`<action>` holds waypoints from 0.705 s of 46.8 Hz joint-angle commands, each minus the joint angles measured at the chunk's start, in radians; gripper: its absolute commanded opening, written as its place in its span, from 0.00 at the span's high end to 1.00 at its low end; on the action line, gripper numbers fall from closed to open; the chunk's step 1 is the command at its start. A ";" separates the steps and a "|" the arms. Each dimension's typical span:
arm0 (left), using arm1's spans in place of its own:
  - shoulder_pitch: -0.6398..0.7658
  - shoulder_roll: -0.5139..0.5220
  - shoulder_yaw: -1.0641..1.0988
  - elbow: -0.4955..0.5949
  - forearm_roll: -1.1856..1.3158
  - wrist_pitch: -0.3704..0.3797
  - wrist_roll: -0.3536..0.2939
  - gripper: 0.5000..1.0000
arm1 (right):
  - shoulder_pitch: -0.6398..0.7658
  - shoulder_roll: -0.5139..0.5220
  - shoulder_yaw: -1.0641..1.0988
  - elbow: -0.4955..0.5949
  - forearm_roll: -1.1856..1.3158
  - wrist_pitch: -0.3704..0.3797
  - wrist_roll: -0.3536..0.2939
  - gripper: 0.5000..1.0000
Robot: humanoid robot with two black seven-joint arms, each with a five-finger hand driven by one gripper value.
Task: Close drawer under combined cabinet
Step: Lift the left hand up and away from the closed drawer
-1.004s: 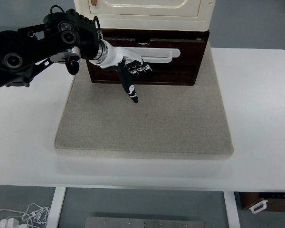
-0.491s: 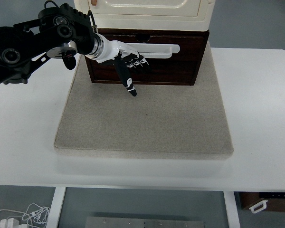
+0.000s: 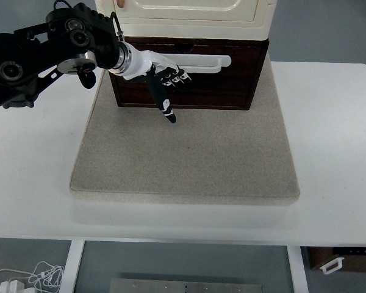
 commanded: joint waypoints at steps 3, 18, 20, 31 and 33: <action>0.001 -0.003 -0.013 -0.033 -0.010 -0.063 -0.011 0.00 | 0.000 0.000 0.000 0.000 0.000 0.000 0.000 0.10; 0.025 -0.003 -0.189 -0.064 -0.011 -0.141 -0.179 0.00 | 0.000 0.000 0.000 0.000 0.000 0.000 0.000 0.10; 0.031 -0.003 -0.230 -0.063 -0.011 -0.141 -0.210 0.00 | 0.000 0.000 0.000 0.000 -0.001 0.000 0.000 0.10; 0.033 -0.009 -0.430 -0.053 -0.022 -0.141 -0.374 0.00 | 0.000 0.000 0.000 0.000 0.000 0.000 0.000 0.10; 0.033 -0.009 -0.467 -0.052 -0.030 -0.141 -0.389 0.00 | 0.000 0.000 0.000 0.000 0.000 0.000 0.000 0.10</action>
